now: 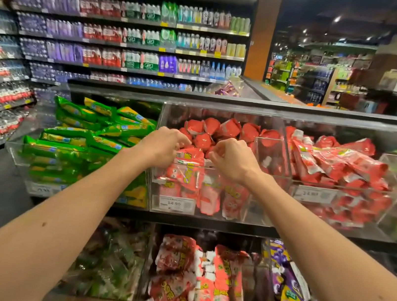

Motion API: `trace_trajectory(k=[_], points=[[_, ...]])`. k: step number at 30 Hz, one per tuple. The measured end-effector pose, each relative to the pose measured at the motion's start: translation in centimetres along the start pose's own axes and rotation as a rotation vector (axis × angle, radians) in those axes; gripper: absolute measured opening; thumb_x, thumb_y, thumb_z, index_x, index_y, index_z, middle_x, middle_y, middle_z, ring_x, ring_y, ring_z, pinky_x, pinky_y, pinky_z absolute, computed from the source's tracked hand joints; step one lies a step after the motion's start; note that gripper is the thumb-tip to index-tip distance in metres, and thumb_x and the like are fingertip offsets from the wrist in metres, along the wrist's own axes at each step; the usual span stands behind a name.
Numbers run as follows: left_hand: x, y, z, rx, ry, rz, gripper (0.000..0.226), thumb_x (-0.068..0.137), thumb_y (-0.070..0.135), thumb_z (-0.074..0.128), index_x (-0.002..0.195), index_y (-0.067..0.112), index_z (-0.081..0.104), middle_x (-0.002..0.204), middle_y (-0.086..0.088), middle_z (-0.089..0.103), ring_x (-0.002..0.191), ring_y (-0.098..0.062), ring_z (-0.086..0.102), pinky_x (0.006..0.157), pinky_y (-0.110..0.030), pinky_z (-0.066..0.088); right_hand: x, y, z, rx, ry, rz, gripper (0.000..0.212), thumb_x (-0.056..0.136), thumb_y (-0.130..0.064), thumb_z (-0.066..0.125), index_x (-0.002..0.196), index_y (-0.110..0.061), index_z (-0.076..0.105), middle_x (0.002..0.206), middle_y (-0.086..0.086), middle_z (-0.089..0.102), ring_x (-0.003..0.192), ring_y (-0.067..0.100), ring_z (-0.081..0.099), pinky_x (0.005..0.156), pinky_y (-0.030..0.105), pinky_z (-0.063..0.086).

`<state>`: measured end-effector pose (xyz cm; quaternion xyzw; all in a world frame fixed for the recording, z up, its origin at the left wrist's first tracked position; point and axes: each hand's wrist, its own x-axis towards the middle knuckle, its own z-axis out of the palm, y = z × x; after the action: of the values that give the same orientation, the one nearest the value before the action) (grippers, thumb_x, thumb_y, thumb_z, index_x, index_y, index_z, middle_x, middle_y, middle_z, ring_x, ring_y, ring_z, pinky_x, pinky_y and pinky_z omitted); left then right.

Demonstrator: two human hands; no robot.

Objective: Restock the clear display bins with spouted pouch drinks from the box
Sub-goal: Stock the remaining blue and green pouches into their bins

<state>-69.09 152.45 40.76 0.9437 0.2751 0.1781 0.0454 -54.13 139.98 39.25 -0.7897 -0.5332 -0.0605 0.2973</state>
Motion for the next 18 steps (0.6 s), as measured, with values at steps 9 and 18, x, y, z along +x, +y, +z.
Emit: trace_trajectory(k=[9, 18], points=[[-11.2, 14.8, 4.6, -0.636, 0.324, 0.055, 0.02, 0.092, 0.012, 0.065, 0.095, 0.031, 0.071, 0.085, 0.018, 0.069, 0.075, -0.005, 0.062, 0.066, -0.014, 0.047, -19.9, 6.9, -3.6, 0.242, 0.342, -0.129, 0.007, 0.081, -0.019, 0.067, 0.082, -0.014, 0.071, 0.084, 0.003, 0.071, 0.083, 0.023, 0.062, 0.077, 0.031, 0.045], [-21.6, 44.3, 24.9, -0.883, -0.193, 0.155, 0.034, 0.087, -0.002, 0.068, 0.098, 0.03, 0.07, 0.09, 0.015, 0.072, 0.079, 0.004, 0.065, 0.073, -0.014, 0.05, -50.1, 27.7, -9.0, 0.228, 0.363, 0.548, 0.019, 0.082, -0.029, 0.068, 0.095, -0.017, 0.073, 0.091, -0.001, 0.072, 0.082, 0.016, 0.066, 0.075, 0.025, 0.046]])
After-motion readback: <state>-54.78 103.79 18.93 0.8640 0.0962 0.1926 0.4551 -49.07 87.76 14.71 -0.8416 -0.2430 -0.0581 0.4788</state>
